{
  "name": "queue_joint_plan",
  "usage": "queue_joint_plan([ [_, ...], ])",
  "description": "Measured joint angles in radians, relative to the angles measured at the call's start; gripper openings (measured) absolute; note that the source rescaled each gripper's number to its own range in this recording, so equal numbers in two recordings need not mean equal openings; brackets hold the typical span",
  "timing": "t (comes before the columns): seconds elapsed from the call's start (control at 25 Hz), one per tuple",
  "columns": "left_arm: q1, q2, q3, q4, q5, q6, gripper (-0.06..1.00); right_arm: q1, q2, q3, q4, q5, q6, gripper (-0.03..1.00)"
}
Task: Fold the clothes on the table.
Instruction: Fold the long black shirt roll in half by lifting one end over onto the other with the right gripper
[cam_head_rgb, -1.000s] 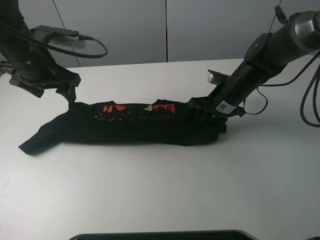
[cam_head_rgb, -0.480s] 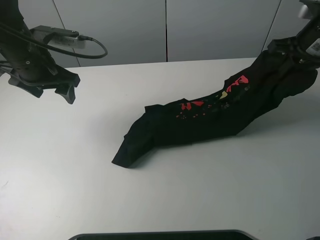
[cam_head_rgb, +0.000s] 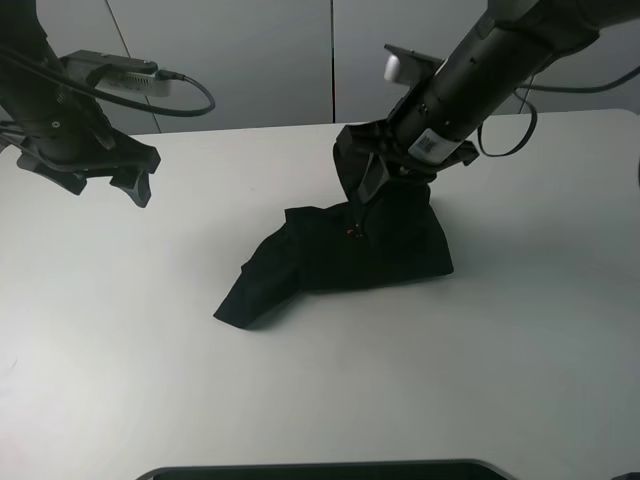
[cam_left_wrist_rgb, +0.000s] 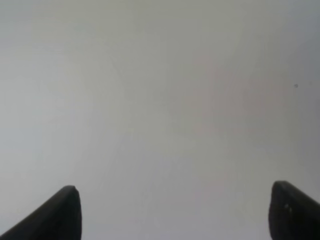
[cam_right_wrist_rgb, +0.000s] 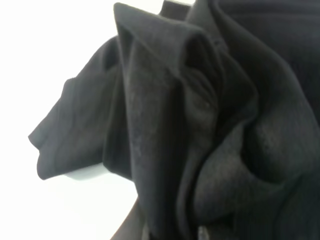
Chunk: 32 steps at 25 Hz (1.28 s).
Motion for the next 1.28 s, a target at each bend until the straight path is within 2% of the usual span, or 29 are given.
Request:
queue_joint_plan([
  [0.12, 0.000, 0.000, 0.000, 0.000, 0.000, 0.000, 0.99, 0.042, 0.104, 0.002, 0.056, -0.022, 0.000, 0.12],
  [0.24, 0.000, 0.000, 0.000, 0.000, 0.000, 0.000, 0.99, 0.046, 0.176, 0.003, 0.150, -0.049, -0.046, 0.13],
  [0.36, 0.000, 0.000, 0.000, 0.000, 0.000, 0.000, 0.99, 0.046, 0.189, 0.004, 0.305, -0.054, -0.174, 0.32],
  [0.48, 0.000, 0.000, 0.000, -0.002, 0.000, 0.000, 0.99, 0.046, 0.189, 0.004, 0.483, -0.054, -0.304, 0.58],
  [0.56, 0.000, 0.000, 0.000, -0.002, 0.000, 0.000, 0.99, 0.046, 0.189, 0.002, 0.599, -0.054, -0.395, 0.67],
  [0.68, 0.000, 0.000, 0.000, -0.004, -0.002, 0.000, 0.99, 0.046, 0.189, 0.000, 0.796, -0.039, -0.531, 0.67],
  [0.76, 0.000, 0.000, 0.000, -0.004, -0.002, 0.000, 0.99, 0.046, 0.189, -0.002, 0.907, 0.006, -0.636, 0.67],
  [0.88, 0.000, 0.000, 0.000, -0.004, -0.002, 0.000, 0.99, 0.051, 0.189, -0.003, 0.996, 0.086, -0.760, 0.67],
  [1.0, 0.000, 0.000, 0.000, -0.006, -0.002, 0.000, 0.99, 0.053, 0.181, -0.003, 0.972, 0.112, -0.811, 0.67],
  [1.08, 0.000, 0.000, 0.000, -0.004, -0.002, 0.000, 0.99, 0.037, 0.156, -0.003, 0.884, 0.084, -0.799, 0.67],
  [1.16, 0.000, 0.000, 0.000, 0.001, 0.000, 0.000, 0.99, 0.013, 0.109, -0.003, 0.745, 0.025, -0.703, 0.67],
  [1.28, 0.000, 0.000, 0.000, 0.001, 0.012, 0.000, 0.99, -0.036, 0.043, -0.003, 0.428, -0.025, -0.445, 0.67],
])
